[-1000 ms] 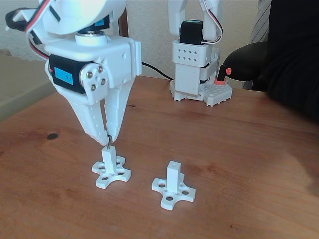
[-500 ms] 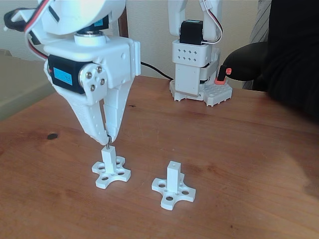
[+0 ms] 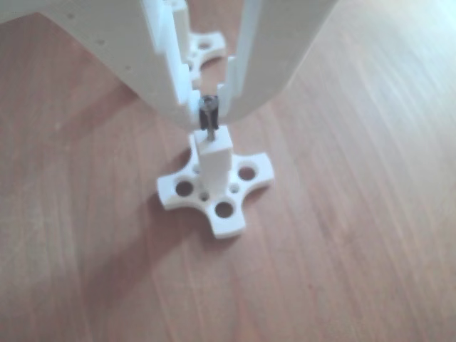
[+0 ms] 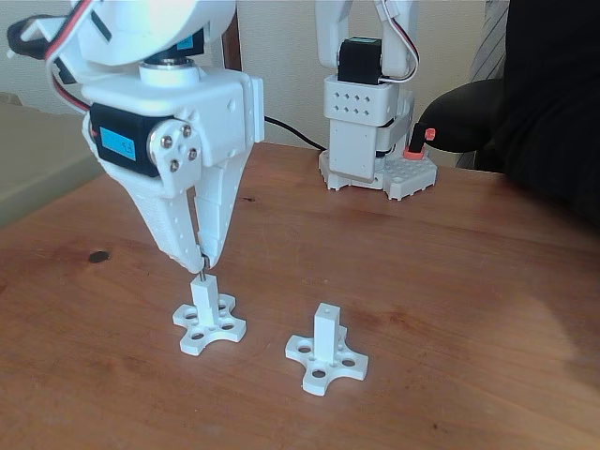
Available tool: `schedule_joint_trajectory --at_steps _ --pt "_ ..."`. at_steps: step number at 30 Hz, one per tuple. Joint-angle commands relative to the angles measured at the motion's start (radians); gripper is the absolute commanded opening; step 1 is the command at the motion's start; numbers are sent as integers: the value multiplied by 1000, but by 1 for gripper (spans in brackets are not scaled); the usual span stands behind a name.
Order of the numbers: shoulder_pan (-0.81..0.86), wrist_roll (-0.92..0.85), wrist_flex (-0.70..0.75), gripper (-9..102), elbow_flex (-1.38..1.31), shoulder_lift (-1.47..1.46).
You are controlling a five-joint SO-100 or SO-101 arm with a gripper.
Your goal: Grab the screw and set it in the hole.
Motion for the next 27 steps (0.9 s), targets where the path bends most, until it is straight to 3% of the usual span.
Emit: schedule_joint_trajectory --at_steps 1,27 --pt "-3 -14 0 -4 -143 54" --pt "-112 0 114 -4 -201 124"
